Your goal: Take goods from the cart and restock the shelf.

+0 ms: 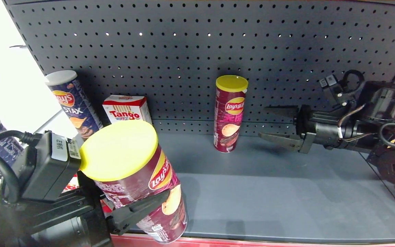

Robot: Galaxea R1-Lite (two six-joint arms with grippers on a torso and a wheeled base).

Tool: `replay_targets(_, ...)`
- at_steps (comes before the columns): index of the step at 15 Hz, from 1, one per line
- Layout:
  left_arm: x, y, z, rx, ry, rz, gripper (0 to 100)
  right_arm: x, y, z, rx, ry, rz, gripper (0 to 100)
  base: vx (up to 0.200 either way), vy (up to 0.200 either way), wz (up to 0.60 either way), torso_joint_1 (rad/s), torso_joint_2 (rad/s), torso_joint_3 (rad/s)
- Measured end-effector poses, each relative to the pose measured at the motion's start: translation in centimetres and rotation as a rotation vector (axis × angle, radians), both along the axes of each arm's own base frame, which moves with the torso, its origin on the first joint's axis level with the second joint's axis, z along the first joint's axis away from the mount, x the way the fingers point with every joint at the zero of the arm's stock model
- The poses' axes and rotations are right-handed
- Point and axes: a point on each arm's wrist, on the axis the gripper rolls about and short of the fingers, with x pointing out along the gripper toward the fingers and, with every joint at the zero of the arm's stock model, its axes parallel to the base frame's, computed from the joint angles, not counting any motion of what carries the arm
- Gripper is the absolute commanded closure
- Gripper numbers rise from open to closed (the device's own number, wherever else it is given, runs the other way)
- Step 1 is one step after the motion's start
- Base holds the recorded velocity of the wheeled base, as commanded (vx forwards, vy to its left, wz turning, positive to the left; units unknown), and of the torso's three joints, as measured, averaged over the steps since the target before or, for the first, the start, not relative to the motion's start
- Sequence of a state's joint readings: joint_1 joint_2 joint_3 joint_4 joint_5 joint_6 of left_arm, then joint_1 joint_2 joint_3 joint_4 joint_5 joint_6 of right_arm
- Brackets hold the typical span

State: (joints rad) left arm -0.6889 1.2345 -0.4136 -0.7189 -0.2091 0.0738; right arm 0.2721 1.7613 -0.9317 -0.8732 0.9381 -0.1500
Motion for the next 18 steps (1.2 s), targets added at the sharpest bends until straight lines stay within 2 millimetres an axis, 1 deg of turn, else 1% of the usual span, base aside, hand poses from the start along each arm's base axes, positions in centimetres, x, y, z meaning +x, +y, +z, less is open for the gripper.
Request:
replay_targets(9,0.4,0.4,0.1,-0.003,0.0,0.029,100,4.0,2.4,-2.9,-0.019,0.041,0.036,0,0.0,0.0,0.0,0.0,0.0,0.0)
replay_targets(14,0.5,0.5,0.1,-0.003,-0.001,0.039,100,5.7,3.3,-4.3,-0.026,0.059,0.044,0,0.0,0.0,0.0,0.0,0.0,0.0)
replay_targets(18,0.6,0.5,0.1,-0.003,0.0,0.041,100,6.9,4.8,-5.0,-0.025,0.054,0.071,0,0.0,0.0,0.0,0.0,0.0,0.0)
